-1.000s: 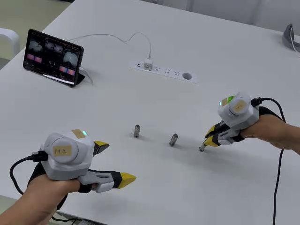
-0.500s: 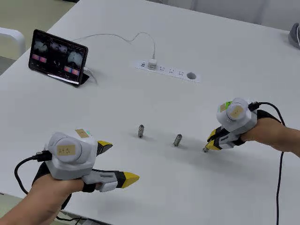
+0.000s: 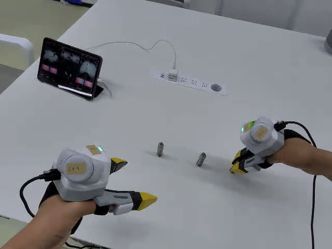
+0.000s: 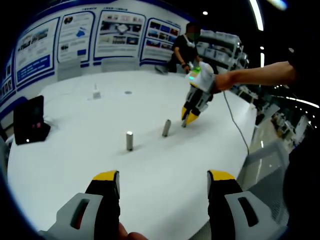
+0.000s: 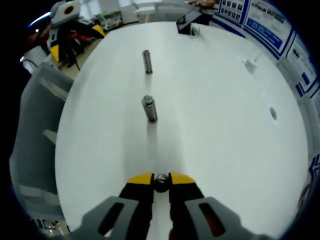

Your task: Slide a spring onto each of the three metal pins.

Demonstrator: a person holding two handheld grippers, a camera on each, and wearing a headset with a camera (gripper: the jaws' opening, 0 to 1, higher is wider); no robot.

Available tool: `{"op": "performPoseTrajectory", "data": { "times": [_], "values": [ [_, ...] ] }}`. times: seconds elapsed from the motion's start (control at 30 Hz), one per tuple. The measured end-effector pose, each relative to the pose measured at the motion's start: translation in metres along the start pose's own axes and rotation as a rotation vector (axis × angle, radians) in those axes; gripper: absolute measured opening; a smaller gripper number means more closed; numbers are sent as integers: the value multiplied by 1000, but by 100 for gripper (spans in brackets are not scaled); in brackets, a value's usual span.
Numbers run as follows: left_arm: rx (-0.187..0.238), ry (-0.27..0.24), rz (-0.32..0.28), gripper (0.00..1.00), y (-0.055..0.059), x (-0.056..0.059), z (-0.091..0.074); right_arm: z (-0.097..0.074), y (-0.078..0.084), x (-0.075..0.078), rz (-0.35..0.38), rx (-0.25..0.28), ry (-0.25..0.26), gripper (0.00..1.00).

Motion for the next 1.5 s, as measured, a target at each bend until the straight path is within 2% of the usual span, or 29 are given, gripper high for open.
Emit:
{"op": "performPoseTrajectory", "data": {
  "times": [0.2,0.63,1.0,1.5],
  "values": [
    [-1,0,-2,73,0,0,0,0,1,0,-2,-5,2,13],
    [4,6,-4,74,-7,-1,3,-11,8,1,47,14,45,34],
    [8,6,-8,75,-12,-4,3,-24,13,0,176,87,90,53],
    [16,4,-8,77,-18,-11,4,-39,14,-12,334,205,127,61]
  ]
}}
Point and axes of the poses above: the centre of the closed fingertips' face, and the gripper's own axes: z roughly forward along the fingers, x roughly to its right, y roughly out of its underside, the point moved 4 cm from there along -z, roughly backward along the fingers, and after that the axes turned 3 degrees about x, right-handed, at the moved point
